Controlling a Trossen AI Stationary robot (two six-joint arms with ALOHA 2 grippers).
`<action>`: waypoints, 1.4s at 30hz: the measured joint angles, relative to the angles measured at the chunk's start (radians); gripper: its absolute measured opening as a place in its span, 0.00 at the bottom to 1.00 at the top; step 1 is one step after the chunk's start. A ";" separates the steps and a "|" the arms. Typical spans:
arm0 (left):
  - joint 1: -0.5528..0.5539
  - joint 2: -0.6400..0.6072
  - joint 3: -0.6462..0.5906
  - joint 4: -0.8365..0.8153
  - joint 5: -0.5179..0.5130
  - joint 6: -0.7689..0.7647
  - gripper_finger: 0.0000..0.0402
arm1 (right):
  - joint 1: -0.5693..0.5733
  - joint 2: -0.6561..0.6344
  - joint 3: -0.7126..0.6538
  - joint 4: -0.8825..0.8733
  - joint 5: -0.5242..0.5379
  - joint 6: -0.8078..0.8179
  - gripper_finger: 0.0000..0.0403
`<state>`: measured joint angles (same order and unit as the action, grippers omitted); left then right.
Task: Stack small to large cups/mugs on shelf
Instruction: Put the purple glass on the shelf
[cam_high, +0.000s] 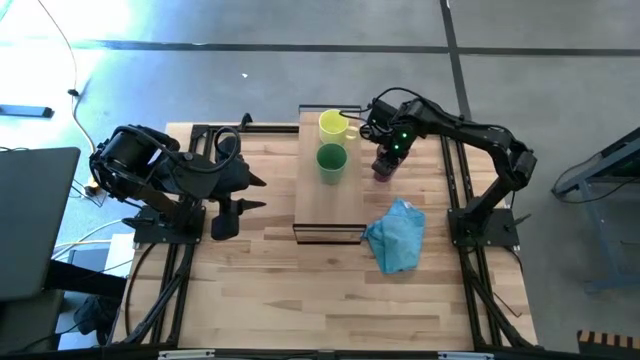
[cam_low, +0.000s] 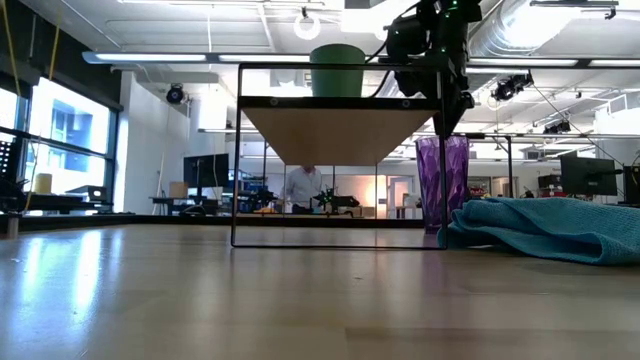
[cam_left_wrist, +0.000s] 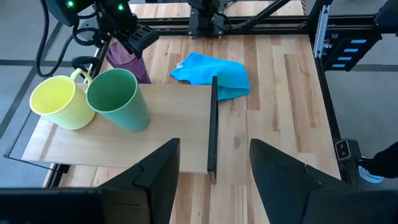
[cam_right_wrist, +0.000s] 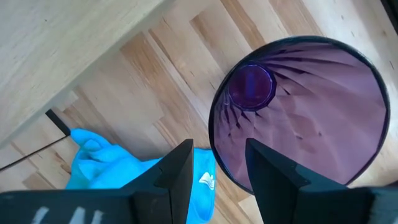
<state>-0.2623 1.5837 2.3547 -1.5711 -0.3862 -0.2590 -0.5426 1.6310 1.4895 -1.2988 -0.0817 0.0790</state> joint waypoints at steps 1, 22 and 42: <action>0.000 0.000 0.000 0.000 0.000 0.000 0.46 | 0.000 0.000 0.000 -0.002 0.000 0.000 0.34; 0.000 0.000 0.000 0.000 0.000 0.000 0.46 | 0.000 0.000 0.000 -0.046 0.018 -0.010 0.34; 0.000 0.000 0.000 0.000 0.000 0.000 0.46 | 0.000 0.007 0.000 -0.036 0.000 -0.034 0.34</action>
<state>-0.2623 1.5841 2.3547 -1.5711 -0.3862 -0.2592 -0.5423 1.6382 1.4895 -1.3351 -0.0820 0.0449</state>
